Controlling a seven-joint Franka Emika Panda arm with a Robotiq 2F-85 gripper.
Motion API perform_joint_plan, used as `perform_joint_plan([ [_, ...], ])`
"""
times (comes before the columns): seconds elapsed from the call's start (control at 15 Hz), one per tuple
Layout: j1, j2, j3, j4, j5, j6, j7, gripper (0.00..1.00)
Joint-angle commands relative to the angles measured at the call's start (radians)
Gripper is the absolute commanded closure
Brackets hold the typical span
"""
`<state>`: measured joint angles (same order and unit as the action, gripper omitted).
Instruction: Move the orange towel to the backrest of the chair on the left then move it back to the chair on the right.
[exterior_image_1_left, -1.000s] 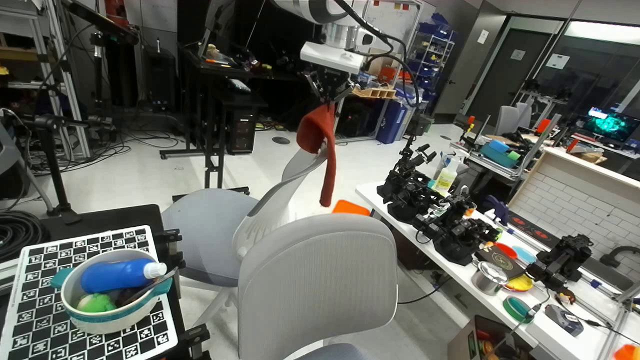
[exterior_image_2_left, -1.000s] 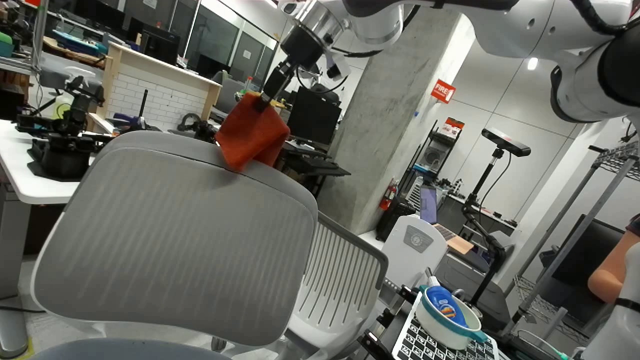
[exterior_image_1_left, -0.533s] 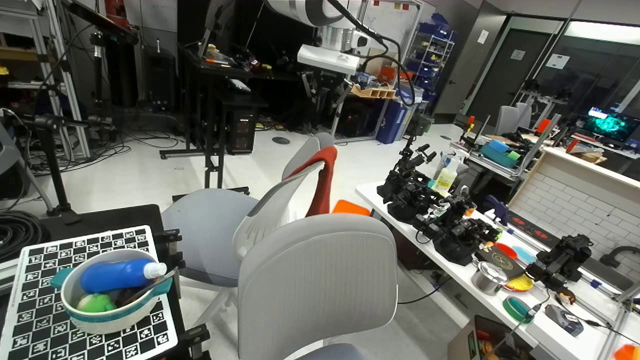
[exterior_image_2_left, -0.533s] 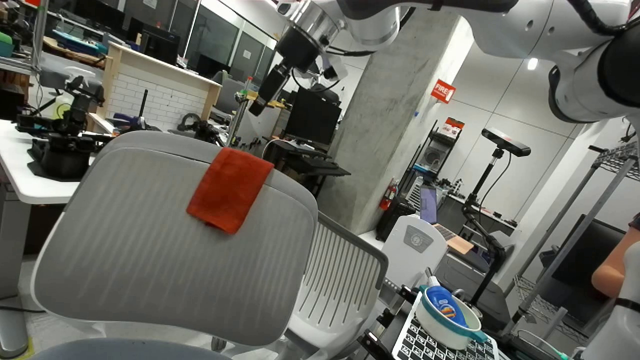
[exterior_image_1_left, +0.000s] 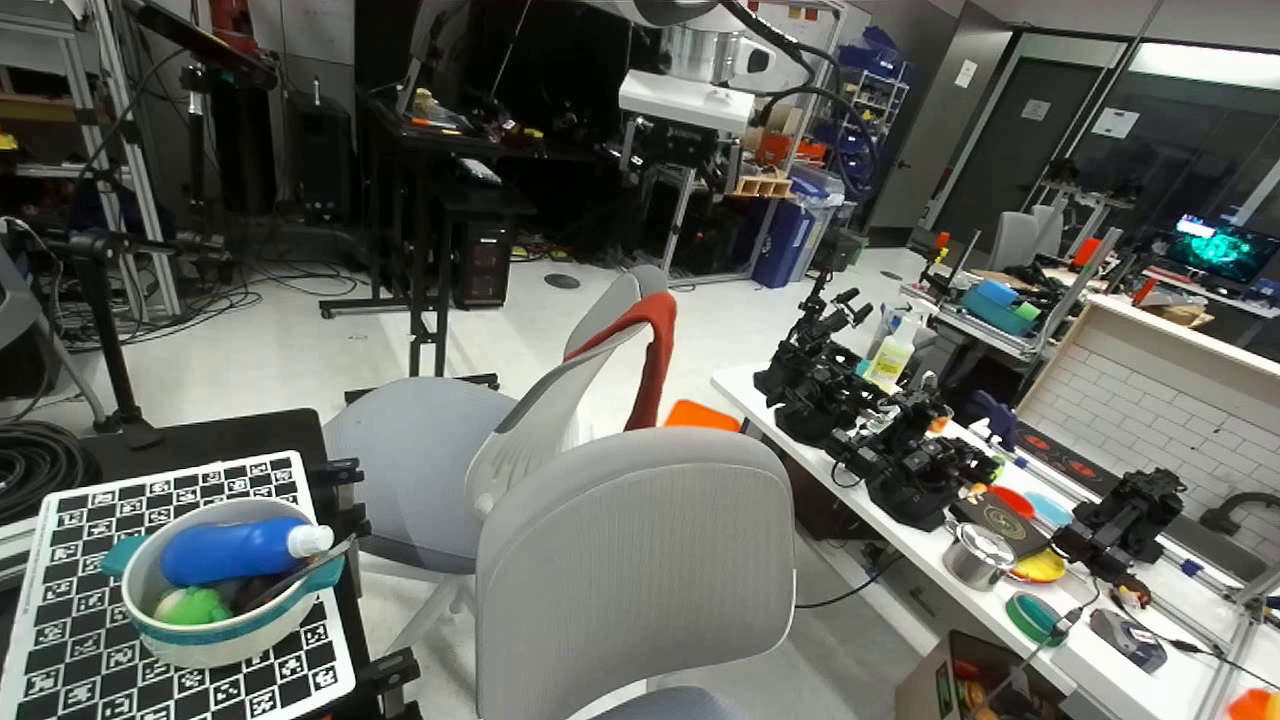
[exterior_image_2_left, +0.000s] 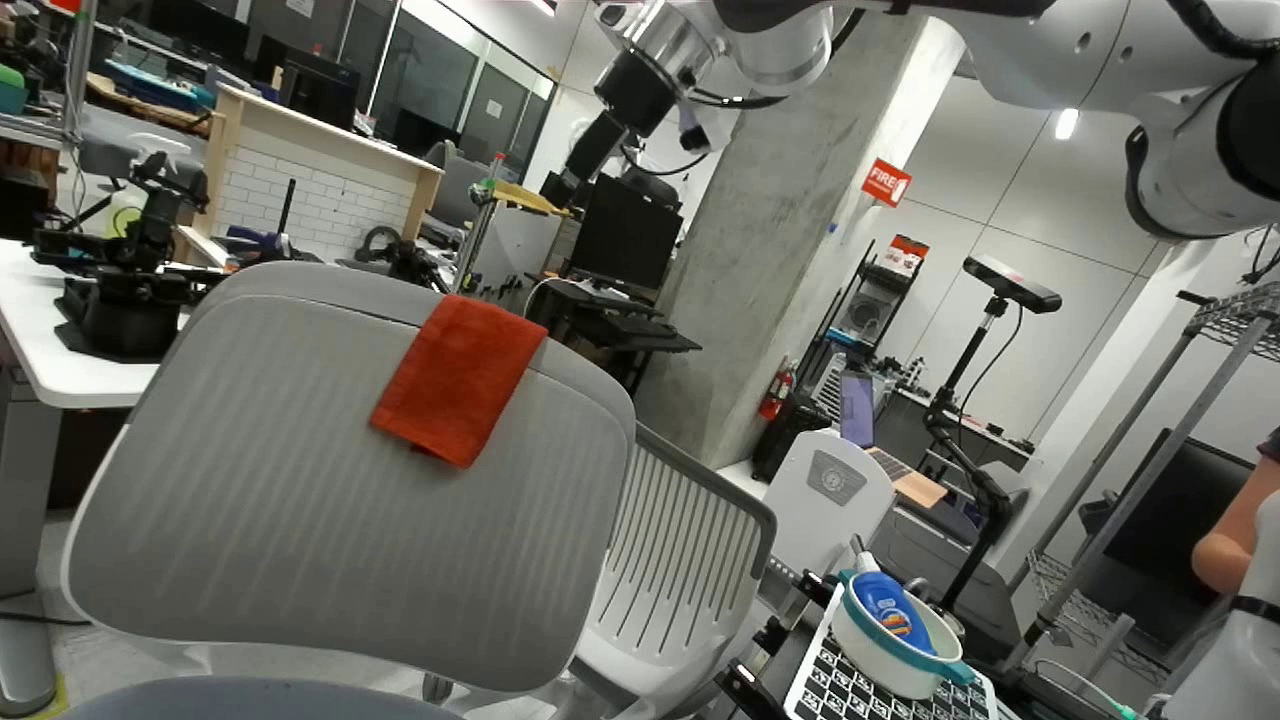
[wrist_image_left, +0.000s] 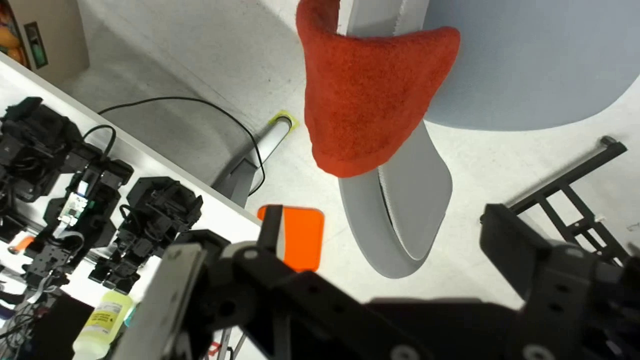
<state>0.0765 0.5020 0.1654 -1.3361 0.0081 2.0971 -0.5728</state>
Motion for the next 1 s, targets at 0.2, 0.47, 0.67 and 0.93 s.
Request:
perform_joint_plan([
  [0.2,-0.068,0.0,0.017,-0.111,0.059,0.05,-0.114,0.0],
  [0.47,-0.059,0.032,0.027,-0.139,0.087,0.129,-0.126,0.0],
  [0.67,-0.043,0.063,0.034,-0.143,0.07,0.232,-0.12,0.0],
  [0.93,-0.028,0.126,0.042,-0.11,0.055,0.301,-0.111,0.0],
])
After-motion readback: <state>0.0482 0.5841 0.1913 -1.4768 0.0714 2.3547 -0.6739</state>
